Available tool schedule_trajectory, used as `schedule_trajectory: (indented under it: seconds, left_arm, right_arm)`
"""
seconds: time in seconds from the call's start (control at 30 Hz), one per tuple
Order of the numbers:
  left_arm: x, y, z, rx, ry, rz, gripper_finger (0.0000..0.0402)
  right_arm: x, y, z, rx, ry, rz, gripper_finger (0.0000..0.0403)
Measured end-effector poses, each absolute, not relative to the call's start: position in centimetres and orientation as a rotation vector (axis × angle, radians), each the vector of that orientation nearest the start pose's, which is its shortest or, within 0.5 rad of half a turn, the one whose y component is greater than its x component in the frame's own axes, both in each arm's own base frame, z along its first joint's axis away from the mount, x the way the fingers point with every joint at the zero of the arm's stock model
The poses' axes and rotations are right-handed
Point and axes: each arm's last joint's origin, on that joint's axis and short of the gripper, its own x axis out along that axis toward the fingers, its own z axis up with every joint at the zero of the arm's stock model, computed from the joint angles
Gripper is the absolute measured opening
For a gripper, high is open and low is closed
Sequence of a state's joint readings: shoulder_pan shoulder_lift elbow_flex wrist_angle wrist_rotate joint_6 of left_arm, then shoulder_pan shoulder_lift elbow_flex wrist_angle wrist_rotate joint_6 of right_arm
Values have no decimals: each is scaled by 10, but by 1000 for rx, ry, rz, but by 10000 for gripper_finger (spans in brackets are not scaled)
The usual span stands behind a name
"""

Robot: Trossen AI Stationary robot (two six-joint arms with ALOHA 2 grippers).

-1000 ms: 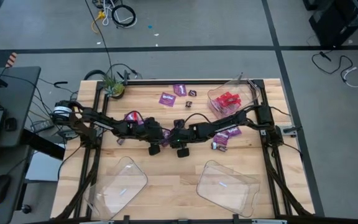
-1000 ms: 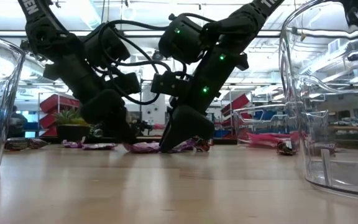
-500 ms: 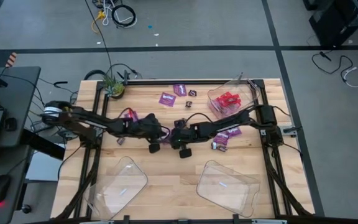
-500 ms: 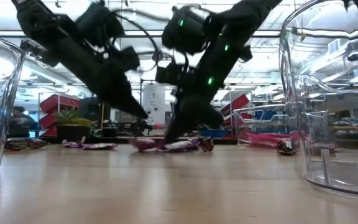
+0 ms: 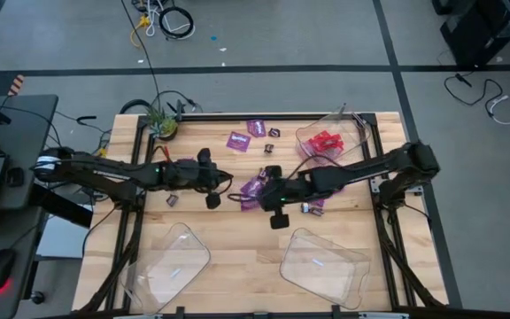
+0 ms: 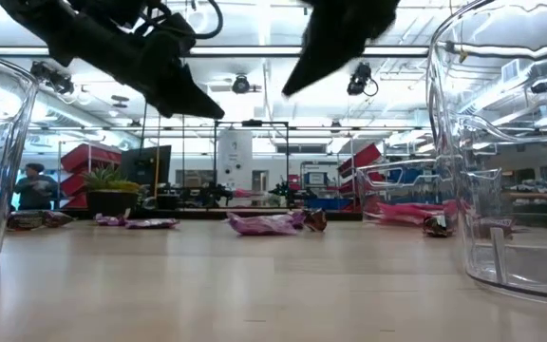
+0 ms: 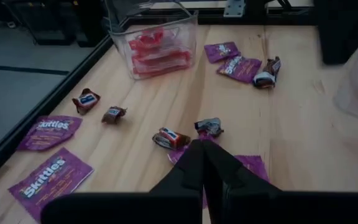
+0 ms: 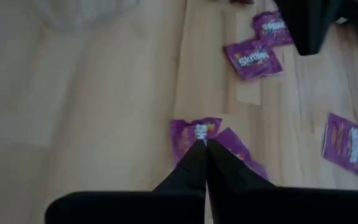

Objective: Sort candy
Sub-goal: Put the violet candy into the bottom right transparent bin

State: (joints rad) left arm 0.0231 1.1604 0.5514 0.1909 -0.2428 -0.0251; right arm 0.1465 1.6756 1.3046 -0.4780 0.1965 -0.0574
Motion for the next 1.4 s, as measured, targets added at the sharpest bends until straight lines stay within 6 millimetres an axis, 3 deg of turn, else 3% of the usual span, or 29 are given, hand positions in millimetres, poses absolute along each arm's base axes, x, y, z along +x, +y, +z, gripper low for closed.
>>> schedule_trajectory:
  seconds: [0.13, 0.33, 0.57, 0.73, 0.83, 0.93, 1.0, 1.23, 1.4]
  left_arm:
    - [237, 12, 216, 19, 416, 256, 3]
    - [237, 11, 211, 35, 461, 266, 3]
    - [236, 11, 213, 89, 432, 310, 3]
    - [227, 12, 193, 78, 380, 317, 3]
    - [219, 13, 182, 60, 324, 323, 3]
    - [215, 13, 177, 56, 268, 321, 3]
    - [213, 13, 178, 58, 233, 326, 3]
    - [212, 18, 179, 81, 205, 354, 3]
    - [212, 24, 184, 86, 161, 385, 3]
  right_arm:
    - [357, 51, 263, -66, 831, -59, 13]
    - [378, 44, 217, -68, 948, -54, 90]
    - [397, 14, 165, -101, 1058, -70, 209]
    - [403, -4, 140, -128, 1099, -81, 265]
    - [405, -8, 132, -139, 1113, -80, 274]
    - [405, -8, 132, -139, 1114, -80, 253]
    - [404, -7, 134, -140, 1109, -79, 219]
    - [405, -3, 137, -111, 1096, -4, 26]
    - [402, -1, 149, -111, 1082, -3, 16]
